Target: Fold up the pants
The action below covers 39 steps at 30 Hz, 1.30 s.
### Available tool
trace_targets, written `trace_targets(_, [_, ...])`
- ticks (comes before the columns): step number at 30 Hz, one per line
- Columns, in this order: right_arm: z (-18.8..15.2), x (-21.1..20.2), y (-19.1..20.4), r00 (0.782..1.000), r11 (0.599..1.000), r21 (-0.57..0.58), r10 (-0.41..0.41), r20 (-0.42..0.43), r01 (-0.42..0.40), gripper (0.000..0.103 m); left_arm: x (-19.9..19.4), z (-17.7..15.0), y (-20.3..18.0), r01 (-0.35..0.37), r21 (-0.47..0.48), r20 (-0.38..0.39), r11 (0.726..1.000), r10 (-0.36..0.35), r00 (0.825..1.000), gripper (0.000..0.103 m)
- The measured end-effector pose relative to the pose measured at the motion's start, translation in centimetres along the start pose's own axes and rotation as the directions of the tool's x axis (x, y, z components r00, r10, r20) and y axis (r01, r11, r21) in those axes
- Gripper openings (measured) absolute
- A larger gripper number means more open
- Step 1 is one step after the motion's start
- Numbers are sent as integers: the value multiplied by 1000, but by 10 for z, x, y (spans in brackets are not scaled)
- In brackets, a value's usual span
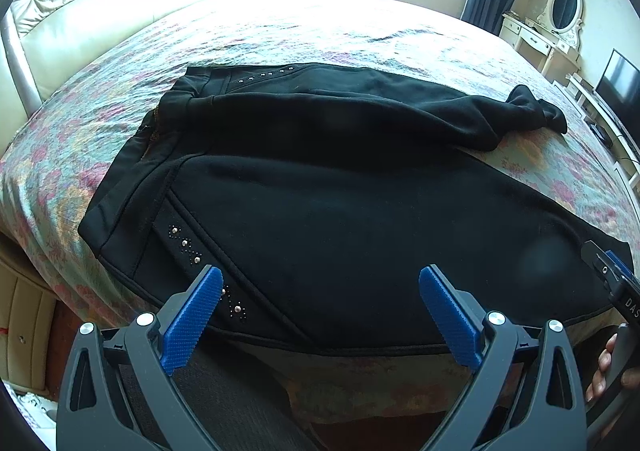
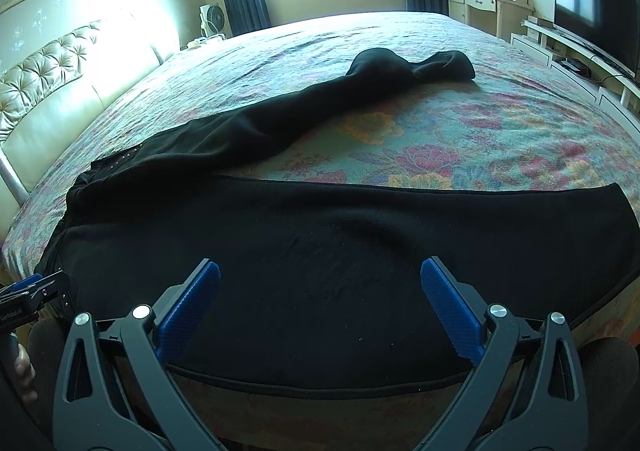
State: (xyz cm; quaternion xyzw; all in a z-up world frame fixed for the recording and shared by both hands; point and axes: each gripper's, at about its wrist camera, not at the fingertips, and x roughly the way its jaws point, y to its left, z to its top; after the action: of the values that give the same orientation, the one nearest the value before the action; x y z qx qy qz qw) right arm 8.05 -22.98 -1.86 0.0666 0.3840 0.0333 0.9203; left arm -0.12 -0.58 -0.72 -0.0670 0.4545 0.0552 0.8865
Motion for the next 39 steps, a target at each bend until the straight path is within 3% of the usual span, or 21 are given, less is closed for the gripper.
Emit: trace_targets(39, [-2, 4, 7, 1000, 1000, -3, 14, -26, -14, 101, -2, 0, -6, -10, 38, 10, 999, 9, 1000, 98])
